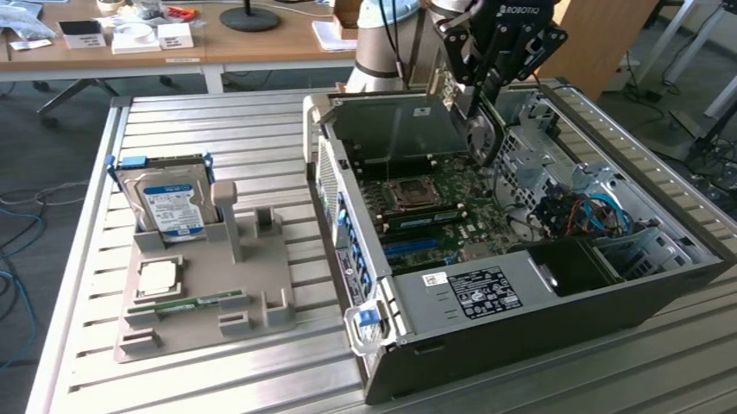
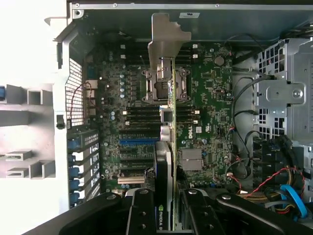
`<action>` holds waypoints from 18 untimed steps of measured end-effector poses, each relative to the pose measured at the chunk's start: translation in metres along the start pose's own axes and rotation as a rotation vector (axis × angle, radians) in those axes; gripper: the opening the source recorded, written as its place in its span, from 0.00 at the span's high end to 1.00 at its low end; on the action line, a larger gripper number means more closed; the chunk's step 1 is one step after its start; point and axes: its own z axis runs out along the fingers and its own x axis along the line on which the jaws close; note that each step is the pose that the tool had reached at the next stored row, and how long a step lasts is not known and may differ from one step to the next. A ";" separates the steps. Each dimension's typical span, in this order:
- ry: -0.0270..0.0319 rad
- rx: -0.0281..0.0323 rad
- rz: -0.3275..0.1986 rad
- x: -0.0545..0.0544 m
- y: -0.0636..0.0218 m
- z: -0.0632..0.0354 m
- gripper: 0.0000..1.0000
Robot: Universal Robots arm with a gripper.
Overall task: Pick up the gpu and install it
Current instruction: 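Pick up the gpu and move the gpu toward the slot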
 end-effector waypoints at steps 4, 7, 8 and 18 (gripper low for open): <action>-0.0001 0.0000 0.000 -0.006 0.0003 0.0002 0.73; 0.0000 0.0000 0.000 -0.015 0.0007 0.0004 0.73; 0.0000 0.0000 0.000 -0.018 0.0009 0.0005 0.73; 0.0000 -0.0001 0.000 -0.049 0.0023 0.0015 0.73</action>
